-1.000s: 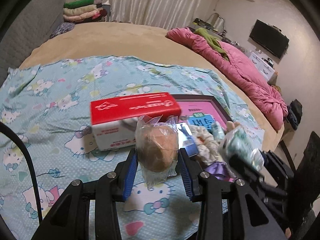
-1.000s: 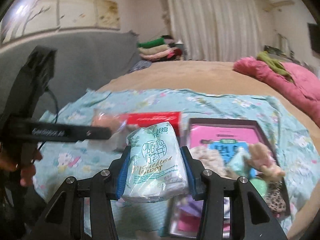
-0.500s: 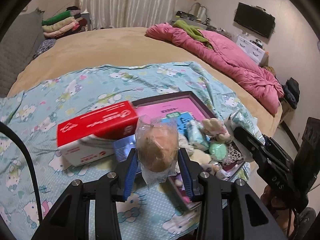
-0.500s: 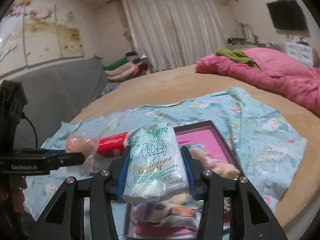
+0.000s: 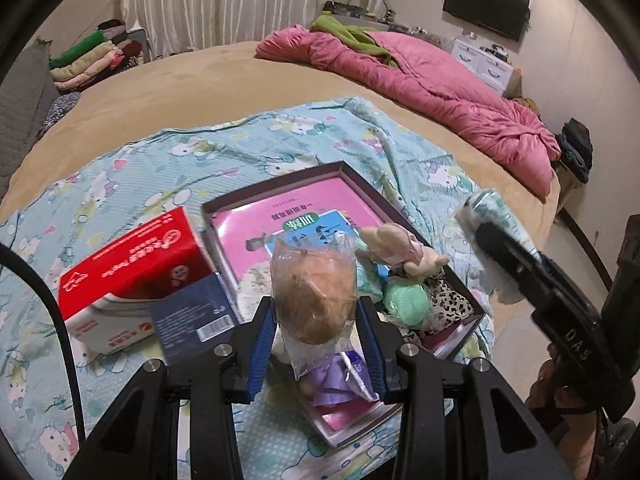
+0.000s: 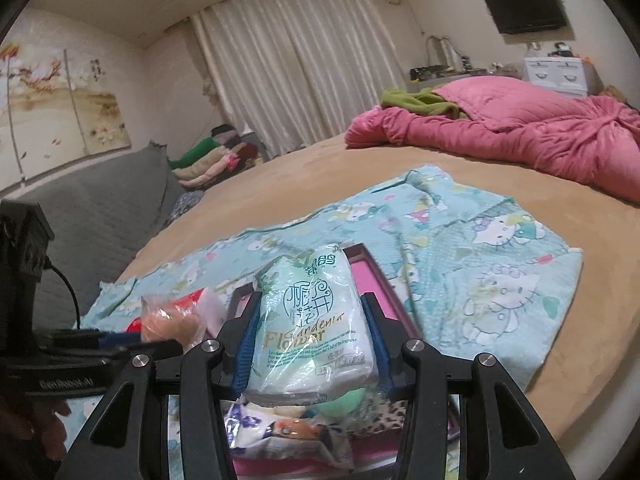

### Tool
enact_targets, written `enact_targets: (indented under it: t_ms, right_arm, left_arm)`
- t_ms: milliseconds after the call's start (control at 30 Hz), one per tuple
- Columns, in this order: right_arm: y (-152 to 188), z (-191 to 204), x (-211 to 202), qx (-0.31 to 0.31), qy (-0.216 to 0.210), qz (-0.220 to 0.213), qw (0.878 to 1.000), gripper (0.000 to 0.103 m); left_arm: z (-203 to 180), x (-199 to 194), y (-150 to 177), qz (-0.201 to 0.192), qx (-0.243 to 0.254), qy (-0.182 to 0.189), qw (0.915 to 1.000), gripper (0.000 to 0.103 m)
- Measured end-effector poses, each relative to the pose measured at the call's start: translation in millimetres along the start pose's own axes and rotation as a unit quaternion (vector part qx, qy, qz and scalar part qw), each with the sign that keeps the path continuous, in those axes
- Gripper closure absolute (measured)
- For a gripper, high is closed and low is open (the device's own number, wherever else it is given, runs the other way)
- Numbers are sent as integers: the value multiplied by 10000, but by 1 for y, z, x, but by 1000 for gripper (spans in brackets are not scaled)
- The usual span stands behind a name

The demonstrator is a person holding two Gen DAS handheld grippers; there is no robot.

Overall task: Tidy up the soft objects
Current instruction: 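Carry the bread roll over the tray with the left while the right carries the tissue pack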

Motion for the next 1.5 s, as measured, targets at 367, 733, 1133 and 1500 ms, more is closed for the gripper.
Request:
enact_targets:
  t_ms: [367, 733, 1133, 1500]
  right_arm:
    - [1, -8, 2, 19, 16, 58, 10000, 54]
    - [16, 10, 22, -265, -243, 533, 9979, 54]
    - [26, 7, 38, -222, -259, 811, 9961, 54]
    - [36, 13, 57, -185, -418, 1046, 9935, 54]
  left_arm:
    - [-11, 26, -4, 188, 85, -13, 9998, 62]
    - [-4, 49, -1, 433, 63, 10, 9990, 62]
    - [5, 65, 1, 581, 27, 42, 9983, 62]
    - [13, 77, -2, 648, -24, 126, 9978, 62]
Point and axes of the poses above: each gripper's, at about its wrist camera, not at the fingertips, and x roughly the way its jaws point, z to its left, y to its underside, the point moved 3 cm from there along x, roughly the way its jaws point, and after that the axes turned 1 degree about -y, right-handed, at the moved point
